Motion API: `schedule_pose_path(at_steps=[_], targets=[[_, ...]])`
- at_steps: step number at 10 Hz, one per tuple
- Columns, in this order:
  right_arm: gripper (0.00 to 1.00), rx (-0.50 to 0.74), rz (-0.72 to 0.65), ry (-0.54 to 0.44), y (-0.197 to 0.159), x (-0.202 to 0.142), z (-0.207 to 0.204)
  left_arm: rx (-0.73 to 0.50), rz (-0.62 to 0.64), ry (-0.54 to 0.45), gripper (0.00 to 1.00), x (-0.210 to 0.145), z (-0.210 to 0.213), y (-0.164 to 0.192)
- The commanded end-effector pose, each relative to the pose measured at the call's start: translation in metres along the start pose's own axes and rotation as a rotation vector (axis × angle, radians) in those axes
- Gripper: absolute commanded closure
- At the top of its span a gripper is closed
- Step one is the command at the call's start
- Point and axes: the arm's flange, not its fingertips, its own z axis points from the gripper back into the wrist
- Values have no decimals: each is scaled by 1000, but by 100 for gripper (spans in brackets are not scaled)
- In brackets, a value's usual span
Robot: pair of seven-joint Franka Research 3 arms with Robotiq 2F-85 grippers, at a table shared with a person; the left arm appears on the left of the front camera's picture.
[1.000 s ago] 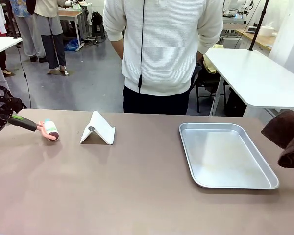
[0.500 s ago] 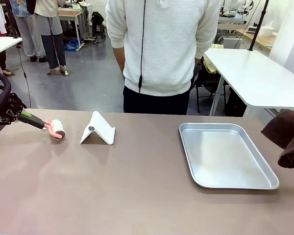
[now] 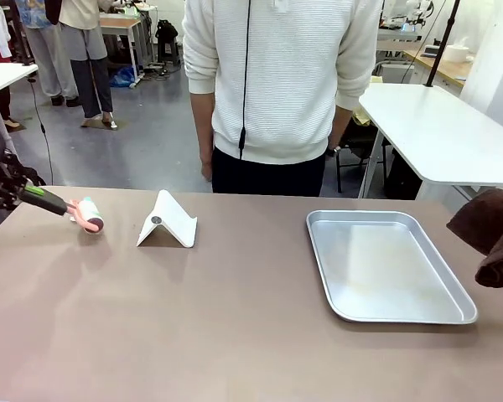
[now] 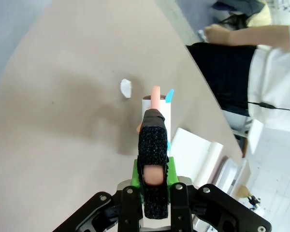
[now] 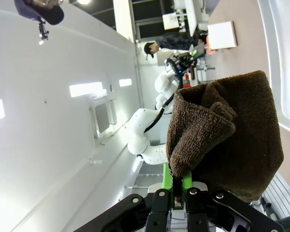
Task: Clean the surface of the table.
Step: Clean the area not pointed to by the person.
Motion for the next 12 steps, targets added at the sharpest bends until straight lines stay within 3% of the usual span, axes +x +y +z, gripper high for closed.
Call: schedule_pose_path(at_steps=[1, 3, 5, 7, 10, 12], targets=[[92, 6, 2, 15, 3, -4, 1, -216, -86, -38, 97, -17, 51, 9], [92, 6, 2, 15, 3, -4, 1, -324, -123, 3, 97, -23, 86, 18], [92, 6, 2, 15, 3, -4, 1, -388, -175, 111, 97, -37, 108, 39], [92, 6, 2, 15, 3, -4, 1, -470, -303, 265, 97, -59, 132, 78], [92, 6, 2, 15, 3, -4, 1, -536, -337, 251, 97, -77, 157, 148], [92, 6, 2, 15, 3, -4, 1, -553, -307, 274, 97, -69, 161, 175]])
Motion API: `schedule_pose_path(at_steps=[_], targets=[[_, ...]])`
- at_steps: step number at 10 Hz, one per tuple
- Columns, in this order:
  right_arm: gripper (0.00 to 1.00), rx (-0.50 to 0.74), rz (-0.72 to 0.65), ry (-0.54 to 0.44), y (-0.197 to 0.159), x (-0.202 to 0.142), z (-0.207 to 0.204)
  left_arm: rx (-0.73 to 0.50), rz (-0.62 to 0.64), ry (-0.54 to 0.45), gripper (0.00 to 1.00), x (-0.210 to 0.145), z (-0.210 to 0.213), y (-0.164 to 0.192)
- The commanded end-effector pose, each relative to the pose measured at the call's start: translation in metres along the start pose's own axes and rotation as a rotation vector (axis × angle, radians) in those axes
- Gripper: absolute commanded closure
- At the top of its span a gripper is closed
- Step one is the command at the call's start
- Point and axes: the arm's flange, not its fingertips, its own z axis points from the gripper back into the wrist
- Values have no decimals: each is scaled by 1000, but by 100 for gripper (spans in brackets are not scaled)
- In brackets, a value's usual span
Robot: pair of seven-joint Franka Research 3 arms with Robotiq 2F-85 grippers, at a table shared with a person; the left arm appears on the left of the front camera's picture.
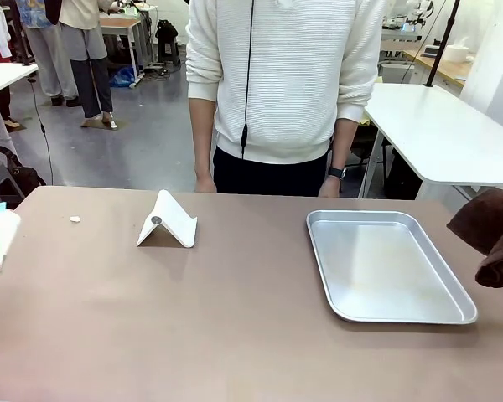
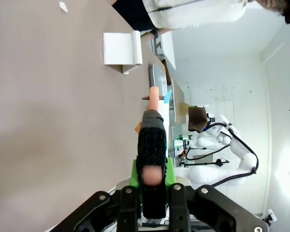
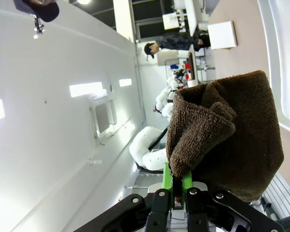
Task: Clean the surface of the table.
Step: Clean the area not pointed to by the person.
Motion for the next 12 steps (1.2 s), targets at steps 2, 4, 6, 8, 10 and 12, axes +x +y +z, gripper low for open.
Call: schedule_pose_path(at_steps=[2, 4, 6, 8, 10, 12], targets=[[92, 6, 2, 15, 3, -4, 0, 0, 0, 0, 97, 0, 0, 0], [92, 6, 2, 15, 3, -4, 0, 0, 0, 0, 97, 0, 0, 0], [92, 6, 2, 15, 3, -4, 0, 0, 0, 0, 97, 0, 0, 0], [92, 6, 2, 15, 3, -4, 0, 0, 0, 0, 97, 0, 0, 0], [92, 6, 2, 15, 3, -4, 0, 31, -3, 10, 78, 14, 0, 0], [92, 6, 2, 15, 3, -4, 0, 139, 39, -85, 78, 58, -17, -13]])
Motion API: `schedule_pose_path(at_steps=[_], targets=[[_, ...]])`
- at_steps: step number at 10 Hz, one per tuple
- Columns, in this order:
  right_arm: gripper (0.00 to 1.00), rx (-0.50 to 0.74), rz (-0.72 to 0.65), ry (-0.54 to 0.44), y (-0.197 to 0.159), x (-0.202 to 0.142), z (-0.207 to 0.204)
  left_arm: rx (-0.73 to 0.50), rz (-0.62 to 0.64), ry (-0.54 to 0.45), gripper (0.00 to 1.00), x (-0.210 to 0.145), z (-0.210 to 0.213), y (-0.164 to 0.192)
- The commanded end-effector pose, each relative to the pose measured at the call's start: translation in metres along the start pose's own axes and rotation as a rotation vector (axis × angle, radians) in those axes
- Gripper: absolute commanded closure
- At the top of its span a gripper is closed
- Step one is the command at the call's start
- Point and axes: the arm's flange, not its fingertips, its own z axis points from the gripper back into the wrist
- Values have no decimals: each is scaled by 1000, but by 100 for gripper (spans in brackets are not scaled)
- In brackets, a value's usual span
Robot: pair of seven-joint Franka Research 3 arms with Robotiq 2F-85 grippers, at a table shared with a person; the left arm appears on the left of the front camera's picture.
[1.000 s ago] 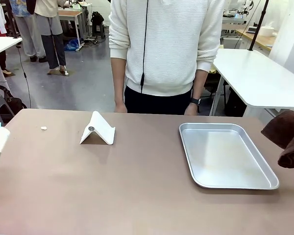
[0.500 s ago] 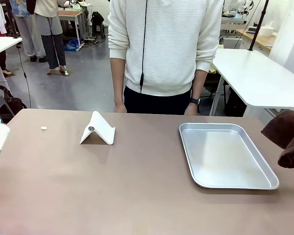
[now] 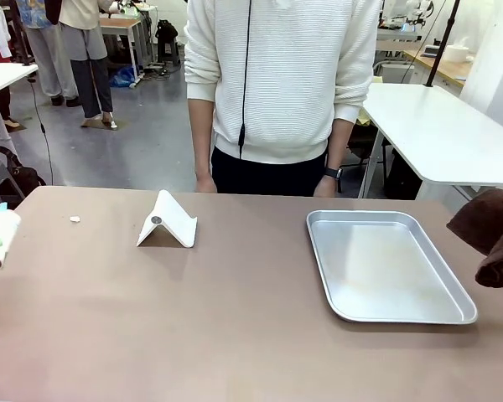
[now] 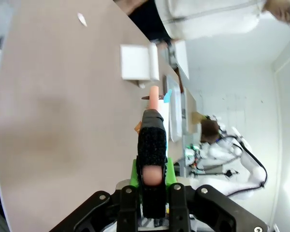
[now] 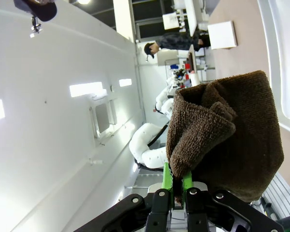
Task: Clean the surface of the table.
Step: Clean the area not pointed to by the person.
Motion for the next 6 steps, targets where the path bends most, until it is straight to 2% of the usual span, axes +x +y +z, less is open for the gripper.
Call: schedule_pose_path(at_steps=[1, 2, 4, 5, 6], targets=[[92, 6, 2, 15, 3, -4, 0, 75, 12, -41, 78, 44, -23, -21], [92, 6, 2, 15, 3, -4, 0, 126, -6, 2, 78, 68, -34, -28], [92, 6, 2, 15, 3, -4, 0, 237, 53, 78, 78, 126, -58, -27], [92, 6, 2, 15, 3, -4, 0, 233, 103, 85, 78, 151, -66, -23], [92, 6, 2, 15, 3, -4, 0, 264, 142, 32, 78, 169, -72, -17]])
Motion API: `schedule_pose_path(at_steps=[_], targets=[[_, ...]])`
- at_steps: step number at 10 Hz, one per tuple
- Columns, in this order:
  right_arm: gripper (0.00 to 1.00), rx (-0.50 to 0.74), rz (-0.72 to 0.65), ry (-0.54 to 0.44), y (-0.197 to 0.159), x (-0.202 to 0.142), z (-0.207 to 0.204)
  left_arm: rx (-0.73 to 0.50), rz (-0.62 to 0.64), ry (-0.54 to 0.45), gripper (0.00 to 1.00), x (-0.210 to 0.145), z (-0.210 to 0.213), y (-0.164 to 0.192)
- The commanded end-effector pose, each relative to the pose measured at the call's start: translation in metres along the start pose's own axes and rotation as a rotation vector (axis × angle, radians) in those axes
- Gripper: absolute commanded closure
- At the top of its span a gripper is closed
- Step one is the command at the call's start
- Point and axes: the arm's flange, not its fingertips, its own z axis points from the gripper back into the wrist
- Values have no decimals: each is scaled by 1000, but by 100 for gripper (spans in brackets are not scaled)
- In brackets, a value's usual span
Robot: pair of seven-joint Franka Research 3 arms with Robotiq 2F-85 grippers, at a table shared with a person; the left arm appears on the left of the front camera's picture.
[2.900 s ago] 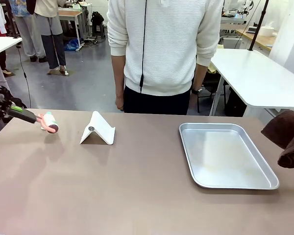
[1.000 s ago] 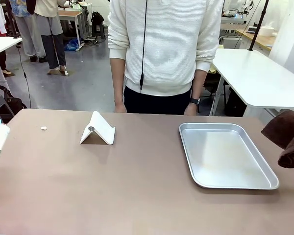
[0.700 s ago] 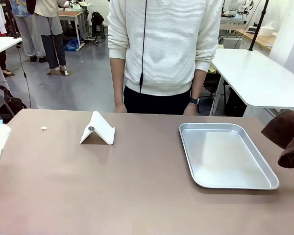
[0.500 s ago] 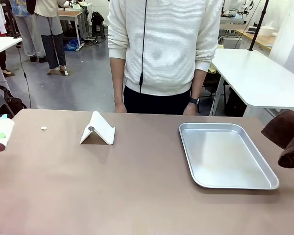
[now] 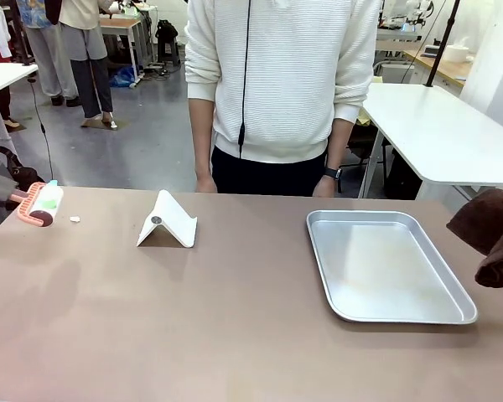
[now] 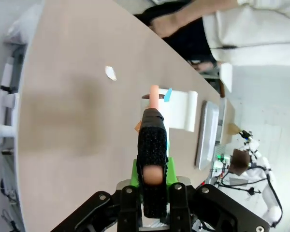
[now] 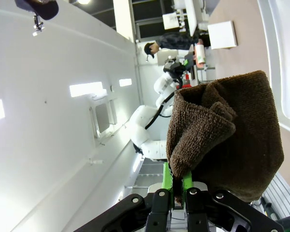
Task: Clean the surface of the table.
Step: Clean the area not pointed to by the person.
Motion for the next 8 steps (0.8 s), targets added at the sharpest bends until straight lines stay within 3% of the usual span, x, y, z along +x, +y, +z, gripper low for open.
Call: schedule_pose_path(at_steps=[1, 5, 8], targets=[[92, 5, 2, 14, 3, -4, 1, 59, 104, -114, 78, 31, 7, 11], [92, 5, 2, 14, 3, -4, 1, 94, 175, -231, 78, 51, -5, 33], [92, 5, 2, 14, 3, -4, 1, 126, 176, -195, 78, 52, -23, 42]])
